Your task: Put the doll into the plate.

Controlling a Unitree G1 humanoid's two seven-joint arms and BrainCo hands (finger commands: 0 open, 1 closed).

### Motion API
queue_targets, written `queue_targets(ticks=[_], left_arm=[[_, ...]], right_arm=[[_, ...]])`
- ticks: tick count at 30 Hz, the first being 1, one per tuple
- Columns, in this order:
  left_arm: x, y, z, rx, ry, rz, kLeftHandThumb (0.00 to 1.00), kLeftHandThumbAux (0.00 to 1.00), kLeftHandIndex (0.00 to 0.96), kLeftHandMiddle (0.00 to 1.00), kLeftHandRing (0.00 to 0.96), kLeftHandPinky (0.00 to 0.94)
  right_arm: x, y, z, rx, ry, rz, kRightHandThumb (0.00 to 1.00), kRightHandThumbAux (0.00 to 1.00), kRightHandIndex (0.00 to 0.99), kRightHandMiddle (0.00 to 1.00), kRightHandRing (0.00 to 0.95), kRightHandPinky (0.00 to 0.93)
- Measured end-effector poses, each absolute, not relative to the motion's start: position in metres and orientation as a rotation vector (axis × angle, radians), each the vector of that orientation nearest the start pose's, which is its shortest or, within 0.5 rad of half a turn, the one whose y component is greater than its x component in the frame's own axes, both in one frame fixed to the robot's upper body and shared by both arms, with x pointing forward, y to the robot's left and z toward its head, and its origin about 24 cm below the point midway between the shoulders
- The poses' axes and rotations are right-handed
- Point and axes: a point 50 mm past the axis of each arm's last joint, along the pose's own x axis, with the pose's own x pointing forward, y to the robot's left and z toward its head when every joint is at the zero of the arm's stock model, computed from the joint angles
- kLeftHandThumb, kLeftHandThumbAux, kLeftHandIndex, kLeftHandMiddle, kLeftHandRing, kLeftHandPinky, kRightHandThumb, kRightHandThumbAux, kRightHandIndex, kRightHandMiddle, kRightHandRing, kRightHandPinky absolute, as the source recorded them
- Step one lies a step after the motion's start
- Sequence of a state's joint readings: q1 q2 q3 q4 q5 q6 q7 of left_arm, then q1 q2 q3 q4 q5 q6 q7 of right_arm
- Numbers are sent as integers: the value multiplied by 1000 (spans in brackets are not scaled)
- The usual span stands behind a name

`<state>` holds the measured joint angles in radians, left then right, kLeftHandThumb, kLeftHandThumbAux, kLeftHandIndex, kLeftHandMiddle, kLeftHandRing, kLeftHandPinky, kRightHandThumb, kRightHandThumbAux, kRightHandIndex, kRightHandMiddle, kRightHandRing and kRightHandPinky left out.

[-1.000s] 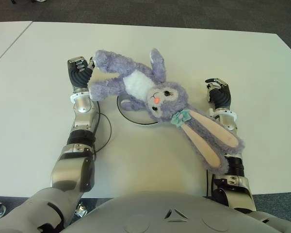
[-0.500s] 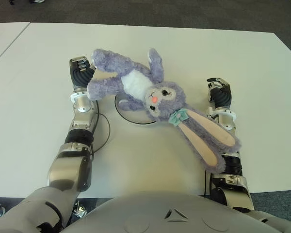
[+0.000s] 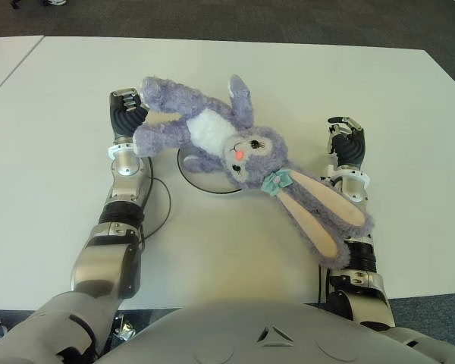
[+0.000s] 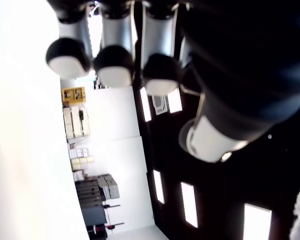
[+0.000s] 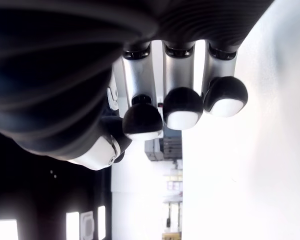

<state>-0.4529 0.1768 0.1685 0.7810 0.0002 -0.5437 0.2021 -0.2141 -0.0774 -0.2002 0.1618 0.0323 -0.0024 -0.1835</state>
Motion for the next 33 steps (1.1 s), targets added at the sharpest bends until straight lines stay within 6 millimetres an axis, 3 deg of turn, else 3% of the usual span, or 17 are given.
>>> queue_targets(ticks=[16,33], left_arm=[[316,206,60,62,-286,240,518,761,848,906,919,911],[311,195,58,44,-240,192,526,772,849,907,915,905]], right_arm=[[291,-198,70,13,-59,-353,724,713,441,882,875,881],[311,-196,78,-5,-10,-345,721,713,440,884,876,885]])
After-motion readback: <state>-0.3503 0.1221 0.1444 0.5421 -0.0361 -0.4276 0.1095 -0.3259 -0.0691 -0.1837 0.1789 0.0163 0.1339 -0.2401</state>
